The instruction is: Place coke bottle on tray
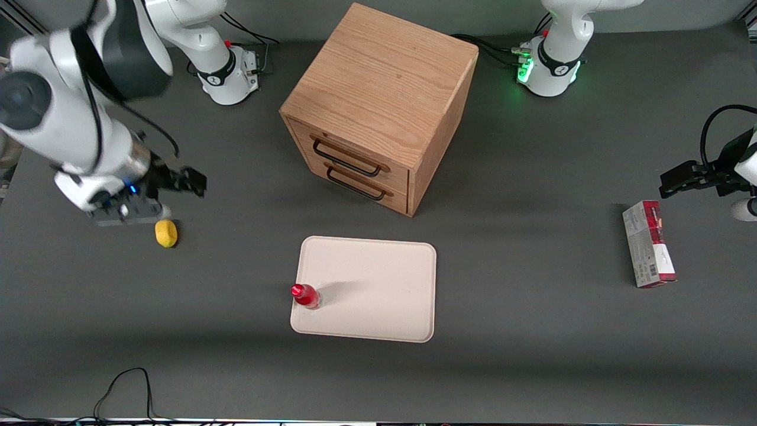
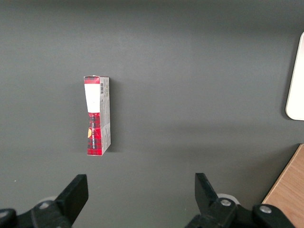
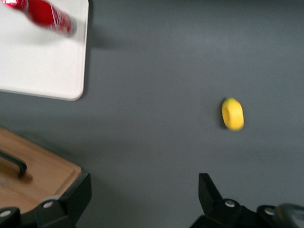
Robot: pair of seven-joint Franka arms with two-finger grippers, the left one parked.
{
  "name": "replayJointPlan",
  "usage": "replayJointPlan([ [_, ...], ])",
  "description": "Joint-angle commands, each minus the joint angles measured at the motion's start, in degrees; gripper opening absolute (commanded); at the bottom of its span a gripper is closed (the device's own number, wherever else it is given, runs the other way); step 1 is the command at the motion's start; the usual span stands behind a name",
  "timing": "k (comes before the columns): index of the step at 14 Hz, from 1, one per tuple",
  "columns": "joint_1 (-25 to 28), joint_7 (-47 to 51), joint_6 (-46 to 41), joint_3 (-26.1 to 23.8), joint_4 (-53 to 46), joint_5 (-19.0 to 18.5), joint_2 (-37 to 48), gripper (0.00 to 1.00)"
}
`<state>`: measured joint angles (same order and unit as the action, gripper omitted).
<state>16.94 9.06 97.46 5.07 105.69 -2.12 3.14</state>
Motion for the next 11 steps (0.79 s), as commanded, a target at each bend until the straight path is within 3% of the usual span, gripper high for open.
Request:
replayJointPlan([
  [1, 4.15, -1.86, -1.03, 4.86, 6.63, 0.98, 9.68, 1.0],
  [5, 3.02, -6.16, -5.26, 6.27, 3.74, 0.89, 11.46, 1.0],
  [11, -4.62, -12.65, -6.66, 2.42, 1.36, 0.89, 9.78, 1.0],
])
